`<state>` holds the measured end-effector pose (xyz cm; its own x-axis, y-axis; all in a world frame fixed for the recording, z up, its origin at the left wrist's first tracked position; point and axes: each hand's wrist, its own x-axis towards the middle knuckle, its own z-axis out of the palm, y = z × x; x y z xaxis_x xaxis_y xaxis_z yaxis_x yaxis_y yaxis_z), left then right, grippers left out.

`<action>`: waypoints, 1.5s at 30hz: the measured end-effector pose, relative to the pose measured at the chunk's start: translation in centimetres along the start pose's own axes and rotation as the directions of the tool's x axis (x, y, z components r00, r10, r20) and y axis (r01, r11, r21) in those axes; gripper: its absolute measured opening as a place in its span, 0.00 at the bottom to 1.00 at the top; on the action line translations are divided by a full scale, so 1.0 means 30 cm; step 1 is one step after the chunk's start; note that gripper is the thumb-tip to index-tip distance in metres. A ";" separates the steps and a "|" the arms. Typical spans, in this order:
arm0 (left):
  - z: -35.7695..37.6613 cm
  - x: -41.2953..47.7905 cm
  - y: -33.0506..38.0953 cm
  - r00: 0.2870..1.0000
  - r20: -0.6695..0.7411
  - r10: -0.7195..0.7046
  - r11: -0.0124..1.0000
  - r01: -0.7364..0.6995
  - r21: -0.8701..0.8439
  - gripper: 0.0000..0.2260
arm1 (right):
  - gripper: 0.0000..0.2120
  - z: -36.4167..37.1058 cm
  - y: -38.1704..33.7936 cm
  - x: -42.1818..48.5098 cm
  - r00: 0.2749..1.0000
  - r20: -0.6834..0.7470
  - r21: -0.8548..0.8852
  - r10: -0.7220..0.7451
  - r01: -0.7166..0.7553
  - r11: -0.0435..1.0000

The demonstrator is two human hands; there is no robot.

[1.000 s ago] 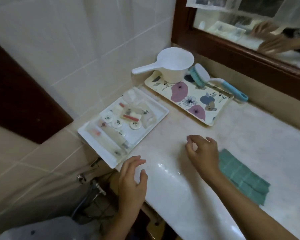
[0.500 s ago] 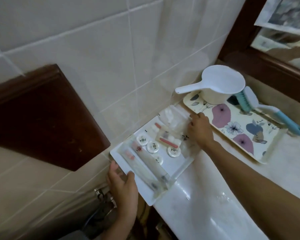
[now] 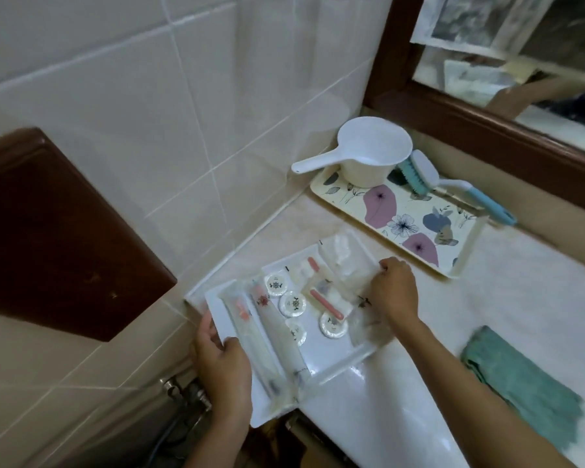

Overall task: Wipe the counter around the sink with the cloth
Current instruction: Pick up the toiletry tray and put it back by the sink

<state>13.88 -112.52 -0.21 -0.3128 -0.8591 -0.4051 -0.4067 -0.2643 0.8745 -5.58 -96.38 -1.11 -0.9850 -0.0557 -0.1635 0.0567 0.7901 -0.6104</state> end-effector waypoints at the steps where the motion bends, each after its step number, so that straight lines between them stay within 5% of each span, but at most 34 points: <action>1: 0.002 -0.035 0.003 0.999 0.033 0.014 1.000 -0.014 0.004 0.27 | 0.10 -0.048 0.037 -0.047 0.999 -0.018 0.021 0.048 -0.047 0.999; 9: 0.099 -0.423 0.010 0.931 0.365 -0.014 0.999 0.024 -0.022 0.23 | 0.11 -0.540 0.430 -0.471 0.898 -0.184 0.246 0.401 -0.353 0.903; 17: 0.287 -1.060 -0.113 0.703 0.711 0.034 0.997 -0.072 0.024 0.18 | 0.12 -0.995 0.970 -1.011 0.703 -0.310 0.431 0.640 -0.496 0.754; 23: 0.400 -1.590 -0.316 0.531 0.847 0.029 0.995 -0.099 0.028 0.16 | 0.18 -1.250 1.357 -1.386 0.526 -0.339 0.654 0.780 -0.464 0.597; 26: 0.437 -1.797 -0.404 0.449 0.893 0.010 0.988 -0.142 0.060 0.18 | 0.07 -1.341 1.510 -1.531 0.466 -0.283 0.762 0.839 -0.422 0.491; 30: 0.504 -2.026 -0.491 0.362 0.932 -0.001 0.980 -0.187 0.074 0.19 | 0.23 -1.432 1.699 -1.663 0.371 -0.262 0.851 0.891 -0.346 0.395; 34: 0.606 -2.206 -0.561 0.275 0.961 -0.008 0.966 -0.246 0.079 0.19 | 0.24 -1.496 1.868 -1.735 0.275 -0.261 0.896 0.925 -0.288 0.338; 39: 0.787 -2.397 -0.619 0.185 0.983 0.002 0.935 -0.349 0.064 0.21 | 0.17 -1.614 2.042 -1.725 0.191 -0.285 0.907 0.939 -0.263 0.329; 41: 0.874 -2.470 -0.627 0.181 0.983 0.020 0.933 -0.357 0.046 0.21 | 0.20 -1.684 2.113 -1.679 0.194 -0.319 0.894 0.928 -0.264 0.362; 45: 1.051 -2.585 -0.642 0.190 0.981 0.049 0.928 -0.371 0.025 0.22 | 0.06 -1.818 2.258 -1.554 0.214 -0.364 0.859 0.907 -0.299 0.415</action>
<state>18.91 -26.97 5.97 -0.9211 0.2537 -0.2954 -0.2833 0.0840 0.9554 35.28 -6.97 7.44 -0.2191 0.9263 -0.3065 0.4583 -0.1797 -0.8704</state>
